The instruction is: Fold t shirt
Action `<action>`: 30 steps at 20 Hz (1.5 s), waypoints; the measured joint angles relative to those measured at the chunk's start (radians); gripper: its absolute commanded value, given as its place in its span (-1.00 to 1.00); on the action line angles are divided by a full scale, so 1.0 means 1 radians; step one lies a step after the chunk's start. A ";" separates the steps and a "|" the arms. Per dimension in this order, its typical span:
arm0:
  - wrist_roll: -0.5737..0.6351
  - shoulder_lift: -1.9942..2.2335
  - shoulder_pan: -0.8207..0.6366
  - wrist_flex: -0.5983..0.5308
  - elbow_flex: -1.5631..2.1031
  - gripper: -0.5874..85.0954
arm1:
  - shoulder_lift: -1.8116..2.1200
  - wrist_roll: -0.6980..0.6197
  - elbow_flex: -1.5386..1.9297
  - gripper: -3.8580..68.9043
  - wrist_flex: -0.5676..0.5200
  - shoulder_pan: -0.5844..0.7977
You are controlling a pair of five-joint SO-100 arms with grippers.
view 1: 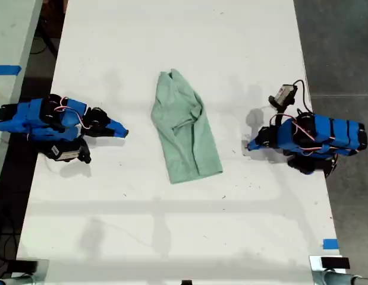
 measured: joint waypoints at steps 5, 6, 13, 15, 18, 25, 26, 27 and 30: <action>-0.018 -0.867 0.104 -0.117 -0.532 -0.99 | -0.140 -0.038 -0.178 -0.93 0.000 0.011; -0.021 -1.049 0.127 -0.118 -0.664 -0.93 | -0.207 -0.038 -0.225 -0.93 -0.012 0.011; 0.021 -2.103 0.262 0.187 -1.776 -0.56 | -0.887 0.031 -0.568 -0.61 -0.193 -0.129; 0.037 -2.318 0.273 0.265 -2.065 -0.55 | -0.910 0.048 -0.569 -0.61 -0.229 -0.156; 0.040 -2.451 0.273 0.282 -2.181 -0.55 | -0.925 0.054 -0.569 -0.64 -0.238 -0.187; 0.072 -2.623 0.247 0.278 -2.278 -0.99 | -1.328 0.055 -0.948 -0.56 -0.158 -0.270; 0.072 -2.623 0.247 0.285 -2.281 -0.99 | -1.391 0.054 -0.997 -0.53 -0.155 -0.279; 0.072 -2.626 0.247 0.308 -2.293 -0.99 | -1.450 0.052 -1.040 -0.50 -0.153 -0.288; 0.064 -2.626 0.252 0.351 -2.290 -0.99 | -1.577 0.054 -1.104 -0.44 -0.183 -0.304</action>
